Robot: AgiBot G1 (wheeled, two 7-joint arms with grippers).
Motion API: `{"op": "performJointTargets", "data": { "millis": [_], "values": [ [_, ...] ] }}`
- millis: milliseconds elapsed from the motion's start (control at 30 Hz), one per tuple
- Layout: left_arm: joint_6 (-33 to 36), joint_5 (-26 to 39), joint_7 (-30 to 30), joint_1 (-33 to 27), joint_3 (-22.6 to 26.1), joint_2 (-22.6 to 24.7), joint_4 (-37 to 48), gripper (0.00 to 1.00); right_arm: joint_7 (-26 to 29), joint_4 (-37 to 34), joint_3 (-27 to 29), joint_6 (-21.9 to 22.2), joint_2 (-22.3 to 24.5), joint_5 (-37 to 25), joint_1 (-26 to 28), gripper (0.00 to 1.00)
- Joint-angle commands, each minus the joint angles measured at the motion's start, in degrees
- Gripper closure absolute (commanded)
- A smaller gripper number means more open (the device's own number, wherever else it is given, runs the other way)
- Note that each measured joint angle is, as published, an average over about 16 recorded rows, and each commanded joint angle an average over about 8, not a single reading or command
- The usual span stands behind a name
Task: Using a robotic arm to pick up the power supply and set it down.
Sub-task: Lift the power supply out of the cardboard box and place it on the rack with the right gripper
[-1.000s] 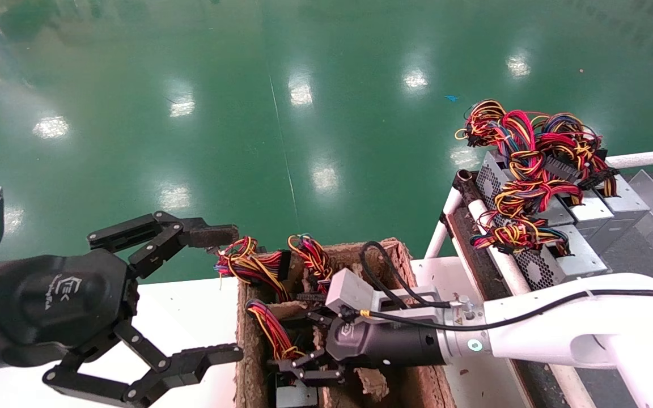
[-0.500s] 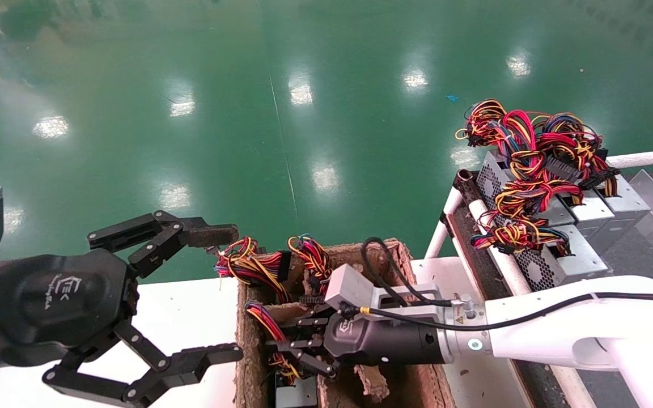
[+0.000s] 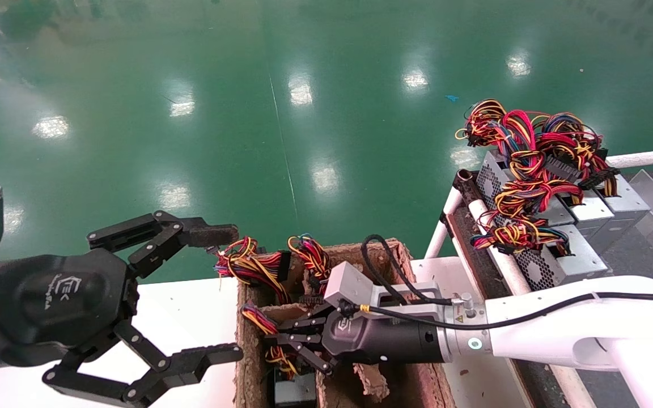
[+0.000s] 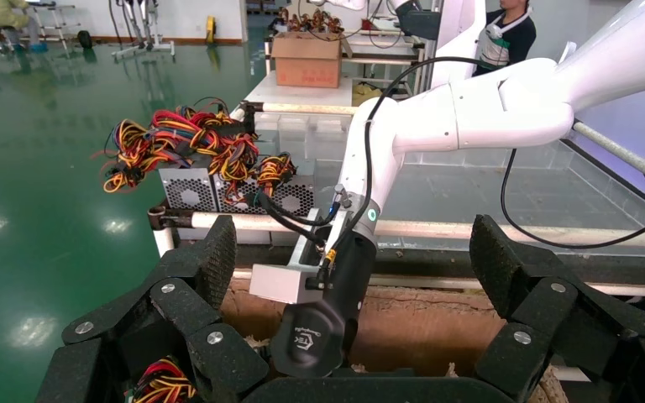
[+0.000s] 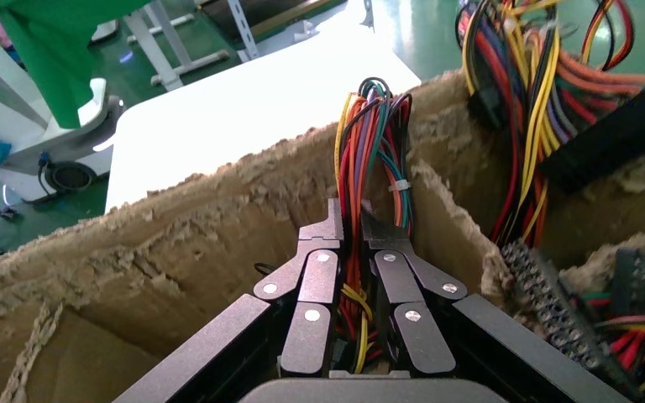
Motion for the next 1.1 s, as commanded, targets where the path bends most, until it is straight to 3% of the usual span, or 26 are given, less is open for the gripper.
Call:
{"op": "performJointTargets", "data": {
  "millis": [33, 467, 833, 1100],
  "values": [
    [0.0, 0.0, 0.0, 0.0, 0.0, 0.0, 0.0, 0.00, 0.0, 0.2, 0.1, 0.1, 0.0, 0.2, 0.0, 1.00],
    [0.0, 0.0, 0.0, 0.0, 0.0, 0.0, 0.0, 0.00, -0.1, 13.3, 7.1, 1.1, 7.1, 8.8, -3.2, 1.00],
    [0.0, 0.0, 0.0, 0.0, 0.0, 0.0, 0.0, 0.00, 7.0, 29.8, 18.1, 3.9, 21.3, 20.8, -6.0, 1.00],
    [0.0, 0.0, 0.0, 0.0, 0.0, 0.0, 0.0, 0.00, 10.4, 32.7, 23.9, 4.9, 31.0, 24.1, -3.3, 1.00]
  ]
}}
